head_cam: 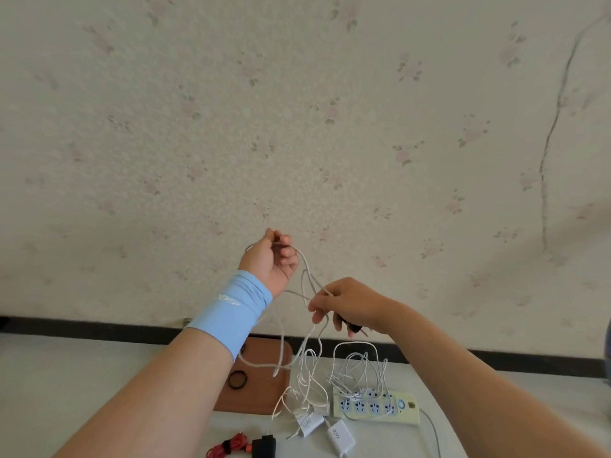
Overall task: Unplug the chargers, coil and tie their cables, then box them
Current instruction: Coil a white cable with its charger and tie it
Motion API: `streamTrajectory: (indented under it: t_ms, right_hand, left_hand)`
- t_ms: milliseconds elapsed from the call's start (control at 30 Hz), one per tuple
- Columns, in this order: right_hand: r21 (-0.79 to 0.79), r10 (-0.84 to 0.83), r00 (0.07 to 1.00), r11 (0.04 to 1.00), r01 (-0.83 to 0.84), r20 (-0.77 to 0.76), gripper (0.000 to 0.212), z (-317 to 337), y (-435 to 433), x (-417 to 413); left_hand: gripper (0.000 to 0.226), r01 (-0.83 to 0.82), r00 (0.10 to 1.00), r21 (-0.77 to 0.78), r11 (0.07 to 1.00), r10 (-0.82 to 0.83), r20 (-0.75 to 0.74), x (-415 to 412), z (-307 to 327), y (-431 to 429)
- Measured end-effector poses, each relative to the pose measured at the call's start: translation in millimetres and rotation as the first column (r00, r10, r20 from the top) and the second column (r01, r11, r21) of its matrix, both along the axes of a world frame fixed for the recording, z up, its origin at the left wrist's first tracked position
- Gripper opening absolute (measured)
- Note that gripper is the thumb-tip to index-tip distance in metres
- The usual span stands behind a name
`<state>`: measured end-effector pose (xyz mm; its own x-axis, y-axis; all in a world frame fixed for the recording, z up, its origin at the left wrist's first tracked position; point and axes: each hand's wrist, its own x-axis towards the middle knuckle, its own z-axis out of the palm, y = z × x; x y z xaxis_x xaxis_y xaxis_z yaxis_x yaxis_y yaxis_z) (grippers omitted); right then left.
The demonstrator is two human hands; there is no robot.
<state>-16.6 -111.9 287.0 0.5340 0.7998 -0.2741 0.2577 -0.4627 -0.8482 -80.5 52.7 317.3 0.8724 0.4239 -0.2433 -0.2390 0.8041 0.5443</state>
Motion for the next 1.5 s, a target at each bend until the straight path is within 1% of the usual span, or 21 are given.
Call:
streamTrajectory:
  t_ms: [67, 133, 267, 333, 400, 467, 500, 600, 633, 667, 733, 800, 867, 967, 1033, 1100, 1200, 1267, 1367, 1433, 1500]
  right_hand:
    - [0.043, -0.133, 0.99, 0.99, 0.131, 0.042, 0.017, 0, 2, -1]
    - [0.162, -0.238, 0.971, 0.957, 0.24, -0.027, 0.017, 6, 4, -1]
    - [0.346, -0.364, 0.921, 0.854, 0.389, -0.138, 0.018, 19, 8, -6]
    - [0.376, -0.428, 0.888, 0.805, 0.46, -0.17, 0.015, 22, 9, -7]
    - [0.401, -0.463, 0.856, 0.756, 0.517, -0.231, 0.013, 24, 10, -7]
    - [0.44, -0.451, 0.831, 0.705, 0.556, -0.326, 0.014, 26, 10, -6]
    - [0.461, -0.427, 0.819, 0.68, 0.57, -0.383, 0.016, 26, 10, -5]
    - [0.526, -0.293, 0.802, 0.63, 0.571, -0.52, 0.018, 28, 8, -2]
    - [0.541, -0.258, 0.8, 0.621, 0.567, -0.542, 0.019, 29, 8, -1]
    - [0.548, -0.239, 0.801, 0.621, 0.561, -0.549, 0.021, 29, 7, 0]
    - [0.528, -0.249, 0.814, 0.654, 0.541, -0.525, 0.025, 27, 5, 3]
    - [0.453, -0.295, 0.828, 0.724, 0.52, -0.477, 0.025, 23, 3, 4]
    - [0.344, -0.344, 0.862, 0.811, 0.472, -0.373, 0.027, 15, 2, 3]
    - [0.188, -0.336, 0.928, 0.913, 0.363, -0.161, 0.025, 3, 1, 0]
    - [0.107, -0.234, 0.964, 0.963, 0.248, -0.124, 0.026, -2, 1, 2]
    - [0.029, -0.122, 0.984, 0.991, 0.127, -0.133, 0.023, -4, -1, 4]
    - [-0.06, -0.066, 0.997, 0.996, 0.064, -0.026, 0.016, -4, -3, 5]
    - [-0.014, -0.153, 0.988, 0.988, 0.154, 0.011, 0.016, -5, -2, 4]
    - [0.181, -0.325, 0.944, 0.926, 0.33, -0.059, 0.017, 5, 3, 1]
    - [0.302, -0.379, 0.916, 0.865, 0.401, -0.13, 0.018, 16, 5, -1]
    - [0.366, -0.391, 0.897, 0.82, 0.441, -0.205, 0.019, 25, 4, -3]
  left_hand:
    - [0.024, -0.021, 0.996, 0.101, 0.995, 0.029, -0.081, -6, 0, -2]
    - [0.018, 0.069, 0.98, 0.293, 0.954, -0.01, -0.2, -12, -2, -4]
    - [0.041, 0.394, 0.895, 0.646, 0.654, -0.115, -0.43, -20, -15, -18]
    - [0.043, 0.514, 0.849, 0.69, 0.51, -0.183, -0.496, -23, -18, -27]
    - [0.041, 0.563, 0.825, 0.66, 0.498, -0.294, -0.483, -24, -21, -29]
    - [0.025, 0.56, 0.828, 0.645, 0.52, -0.345, -0.442, -22, -23, -31]
    - [0.018, 0.562, 0.827, 0.686, 0.462, -0.312, -0.467, -20, -26, -31]
    - [0.022, 0.608, 0.791, 0.794, -0.011, -0.079, -0.607, -13, -36, -35]
    - [0.021, 0.623, 0.776, 0.773, -0.122, -0.029, -0.63, -11, -39, -37]
    - [0.021, 0.639, 0.761, 0.751, -0.165, -0.005, -0.649, -9, -40, -40]
    - [0.023, 0.626, 0.779, 0.775, -0.085, 0.009, -0.627, -5, -42, -42]
    - [0.025, 0.512, 0.853, 0.85, 0.127, 0.042, -0.52, 0, -40, -40]
    - [0.025, 0.334, 0.915, 0.858, 0.39, 0.085, -0.395, 4, -33, -38]
    - [0.028, 0.108, 0.956, 0.69, 0.716, 0.115, -0.269, 8, -22, -34]
    - [0.027, 0.024, 0.97, 0.512, 0.858, 0.103, -0.218, 6, -18, -30]
    - [0.024, -0.031, 0.984, 0.316, 0.948, 0.084, -0.157, 4, -14, -27]
    - [0.02, -0.09, 0.994, 0.086, 0.992, 0.095, -0.047, 1, -7, -20]
    - [0.016, -0.061, 0.997, 0.123, 0.991, 0.067, -0.047, -1, -5, -18]
    - [0.016, 0.102, 0.978, 0.312, 0.945, -0.038, -0.206, -7, -10, -22]
    - [0.029, 0.301, 0.92, 0.517, 0.802, -0.103, -0.377, -12, -14, -27]
    - [0.034, 0.521, 0.832, 0.652, 0.551, -0.158, -0.532, -16, -19, -31]
